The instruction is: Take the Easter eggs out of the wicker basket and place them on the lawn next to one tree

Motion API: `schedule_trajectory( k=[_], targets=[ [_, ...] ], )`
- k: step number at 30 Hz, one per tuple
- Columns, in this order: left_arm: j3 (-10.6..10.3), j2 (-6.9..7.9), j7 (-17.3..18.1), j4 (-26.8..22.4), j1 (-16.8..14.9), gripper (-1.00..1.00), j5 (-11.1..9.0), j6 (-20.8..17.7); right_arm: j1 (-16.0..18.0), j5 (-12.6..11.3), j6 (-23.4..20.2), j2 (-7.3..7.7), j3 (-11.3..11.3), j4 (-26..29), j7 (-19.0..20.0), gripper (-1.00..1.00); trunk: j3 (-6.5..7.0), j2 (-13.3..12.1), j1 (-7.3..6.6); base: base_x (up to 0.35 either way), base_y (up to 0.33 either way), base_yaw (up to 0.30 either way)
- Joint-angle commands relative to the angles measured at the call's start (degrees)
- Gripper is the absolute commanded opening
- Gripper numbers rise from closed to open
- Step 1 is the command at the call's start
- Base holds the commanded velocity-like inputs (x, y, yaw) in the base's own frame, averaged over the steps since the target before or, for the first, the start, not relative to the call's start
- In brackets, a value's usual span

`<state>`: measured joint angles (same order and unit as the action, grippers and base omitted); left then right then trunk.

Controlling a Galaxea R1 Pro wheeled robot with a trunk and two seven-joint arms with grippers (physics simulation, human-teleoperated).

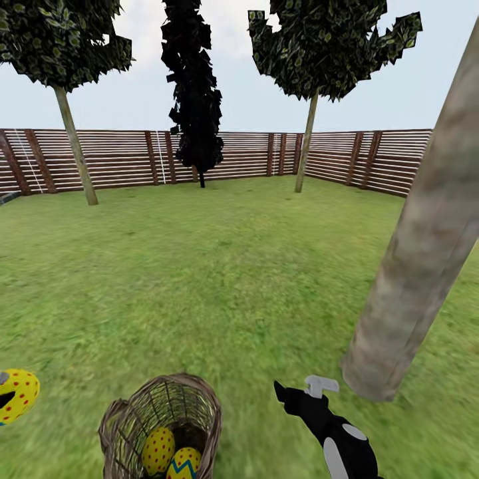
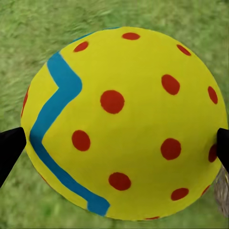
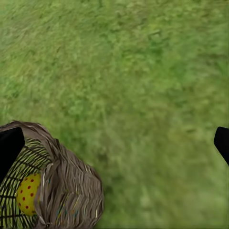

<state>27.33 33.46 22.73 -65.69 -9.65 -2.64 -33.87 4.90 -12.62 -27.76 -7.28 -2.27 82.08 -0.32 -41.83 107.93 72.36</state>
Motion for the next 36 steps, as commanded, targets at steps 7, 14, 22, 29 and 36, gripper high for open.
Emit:
schedule_trajectory(
  k=[7, 14, 22, 29, 36],
  targets=[
    [4.64, -1.13, 0.09, -1.50, 1.18, -1.00, -0.62, 0.79, 0.03, -0.21, -0.28, -0.01, -0.41, -0.15, -0.03, 1.00, 1.21, -2.80, -1.55, 0.000, 0.000, 0.000],
    [4.83, -1.70, -0.05, -16.17, 0.80, -1.00, -3.19, -13.95, 0.03, -0.20, -0.28, 0.06, -0.56, -0.16, -0.03, 1.00, 2.46, -5.60, -3.09, 0.000, 0.000, 0.000],
    [4.41, -2.65, 0.48, -22.47, -4.03, -1.00, -11.14, -26.02, 0.03, -0.15, -0.28, 0.06, -0.63, -0.16, -0.03, 1.00, 3.90, -8.81, -4.84, 0.000, 0.000, 0.000],
    [4.32, -3.10, 0.79, -25.33, -4.49, -1.00, -15.75, -26.13, 0.15, -0.13, -0.28, 0.03, -0.65, -0.69, -0.03, 1.00, 5.23, -11.62, -6.38, 0.000, 0.000, 0.000],
    [4.28, -3.51, 0.85, -25.43, -4.50, -1.00, -16.16, -26.13, 0.20, -0.08, -0.28, 0.07, -0.73, -1.21, 0.04, 1.00, 7.06, -14.43, -7.92, 0.000, 0.000, 0.000]
  ],
)
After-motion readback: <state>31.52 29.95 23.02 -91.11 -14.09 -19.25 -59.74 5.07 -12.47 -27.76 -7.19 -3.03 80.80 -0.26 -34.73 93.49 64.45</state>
